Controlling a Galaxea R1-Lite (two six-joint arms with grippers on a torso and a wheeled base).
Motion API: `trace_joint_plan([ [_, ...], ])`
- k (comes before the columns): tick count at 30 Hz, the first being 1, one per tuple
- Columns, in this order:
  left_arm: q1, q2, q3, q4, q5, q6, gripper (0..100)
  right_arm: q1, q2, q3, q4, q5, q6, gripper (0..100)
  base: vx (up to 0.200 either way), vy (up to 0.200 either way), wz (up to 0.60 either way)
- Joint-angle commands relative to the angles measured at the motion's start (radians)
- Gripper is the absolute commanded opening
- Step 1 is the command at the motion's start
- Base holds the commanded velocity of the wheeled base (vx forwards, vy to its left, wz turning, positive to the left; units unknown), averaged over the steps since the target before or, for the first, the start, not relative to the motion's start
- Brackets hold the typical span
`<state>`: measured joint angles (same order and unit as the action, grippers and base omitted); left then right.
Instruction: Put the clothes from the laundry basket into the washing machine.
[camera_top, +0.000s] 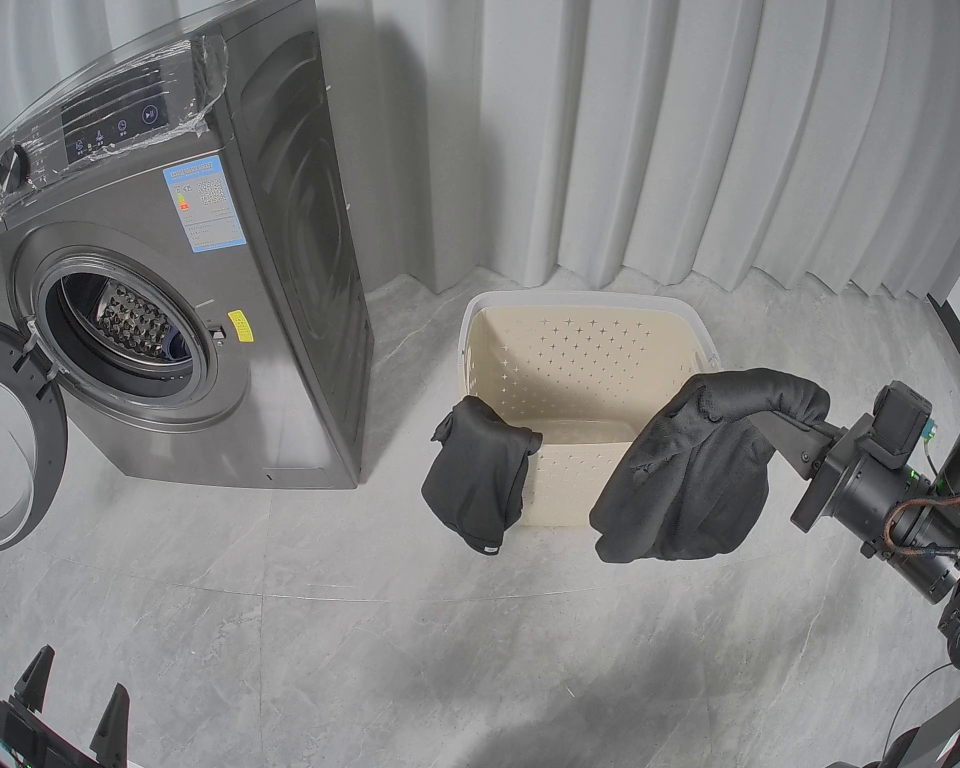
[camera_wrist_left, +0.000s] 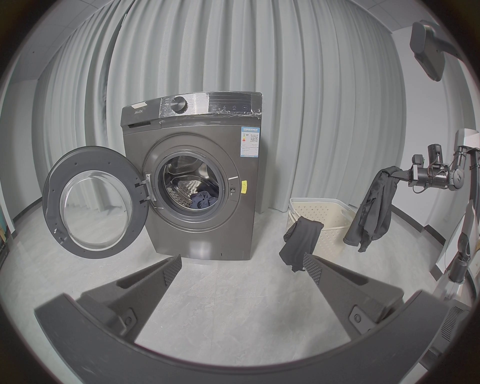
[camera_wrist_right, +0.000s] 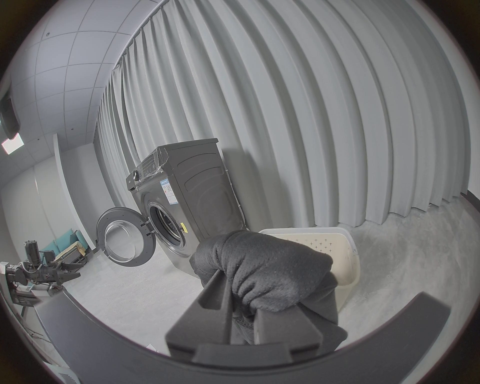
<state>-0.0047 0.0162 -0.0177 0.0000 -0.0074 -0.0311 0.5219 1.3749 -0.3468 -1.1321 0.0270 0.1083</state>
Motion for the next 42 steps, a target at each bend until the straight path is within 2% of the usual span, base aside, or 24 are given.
trace_joint_plan([
  [1, 0.0, -0.012, 0.018, 0.0, 0.0, -0.003, 100, 0.01, 0.004, -0.001, 0.0, -0.009, 0.001, 0, 0.0, 0.2, 0.0],
  [3, 0.0, -0.012, 0.018, 0.0, 0.0, -0.003, 100, 0.012, 0.004, -0.008, 0.002, -0.024, -0.001, 0, 0.0, 0.2, 0.0],
  [16, 0.0, -0.012, 0.018, 0.0, 0.0, 0.0, 100, 0.015, 0.004, -0.021, -0.001, -0.015, 0.002, 0, 0.0, 0.2, 0.0],
  [22, 0.0, -0.012, 0.018, 0.0, 0.0, -0.003, 100, 0.046, 0.004, -0.023, -0.014, -0.021, 0.005, 0, 0.0, 0.2, 0.0],
  [42, 0.0, -0.012, 0.018, 0.0, 0.0, -0.004, 100, 0.072, 0.009, -0.037, -0.017, -0.013, 0.013, 0, 0.0, 0.2, 0.0],
])
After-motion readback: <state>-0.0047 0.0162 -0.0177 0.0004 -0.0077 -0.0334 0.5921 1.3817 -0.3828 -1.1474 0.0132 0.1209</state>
